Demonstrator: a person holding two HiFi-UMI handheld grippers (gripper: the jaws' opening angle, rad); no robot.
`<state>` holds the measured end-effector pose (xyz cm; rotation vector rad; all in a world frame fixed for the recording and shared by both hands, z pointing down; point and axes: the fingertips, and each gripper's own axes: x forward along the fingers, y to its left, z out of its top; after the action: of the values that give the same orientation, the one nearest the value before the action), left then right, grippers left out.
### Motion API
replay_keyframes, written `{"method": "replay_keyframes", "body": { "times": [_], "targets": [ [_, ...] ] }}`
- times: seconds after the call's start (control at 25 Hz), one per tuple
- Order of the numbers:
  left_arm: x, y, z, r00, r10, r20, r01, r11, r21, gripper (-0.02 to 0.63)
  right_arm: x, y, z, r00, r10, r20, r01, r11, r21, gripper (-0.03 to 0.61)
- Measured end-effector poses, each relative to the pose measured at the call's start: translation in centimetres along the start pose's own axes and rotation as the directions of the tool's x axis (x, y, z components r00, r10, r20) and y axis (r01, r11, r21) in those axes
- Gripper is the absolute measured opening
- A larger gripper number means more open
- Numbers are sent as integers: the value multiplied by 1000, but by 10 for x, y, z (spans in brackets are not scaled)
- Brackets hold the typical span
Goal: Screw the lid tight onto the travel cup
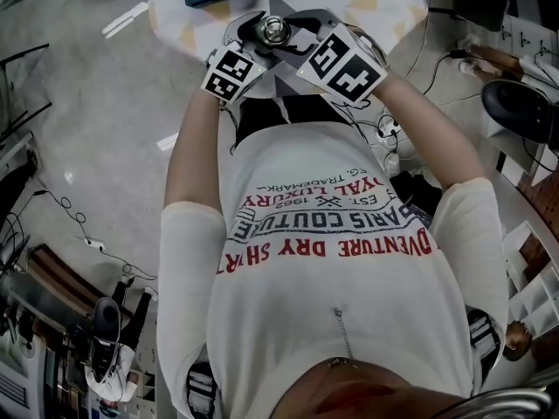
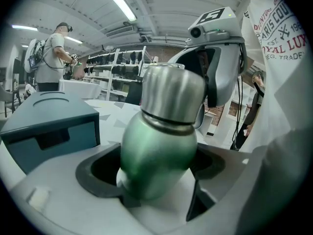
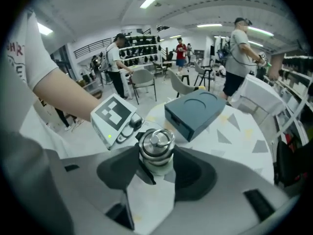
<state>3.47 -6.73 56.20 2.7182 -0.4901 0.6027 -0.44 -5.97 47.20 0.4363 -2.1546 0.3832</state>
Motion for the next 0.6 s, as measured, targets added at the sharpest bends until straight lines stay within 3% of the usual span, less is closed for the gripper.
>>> {"method": "replay_keyframes", "body": {
  "times": [0.16, 0.28, 0.44, 0.6],
  "targets": [
    [0, 2, 0, 1000, 0, 0, 0, 1000, -1, 419, 1, -2, 0, 998, -55, 16, 54, 997, 47, 227],
    [1, 0, 2, 1000, 2, -2, -2, 1000, 0, 419, -3, -1, 0, 999, -41, 32, 41, 999, 12, 227],
    [1, -2, 5, 1000, 2, -5, -2, 1000, 3, 419, -11, 1, 0, 999, 15, 41, -9, 990, -144, 245],
    [-3, -6, 6, 1000, 6, -5, -6, 1000, 7, 419, -14, 5, -6, 992, 123, -20, -123, 943, -310, 258]
  ]
}}
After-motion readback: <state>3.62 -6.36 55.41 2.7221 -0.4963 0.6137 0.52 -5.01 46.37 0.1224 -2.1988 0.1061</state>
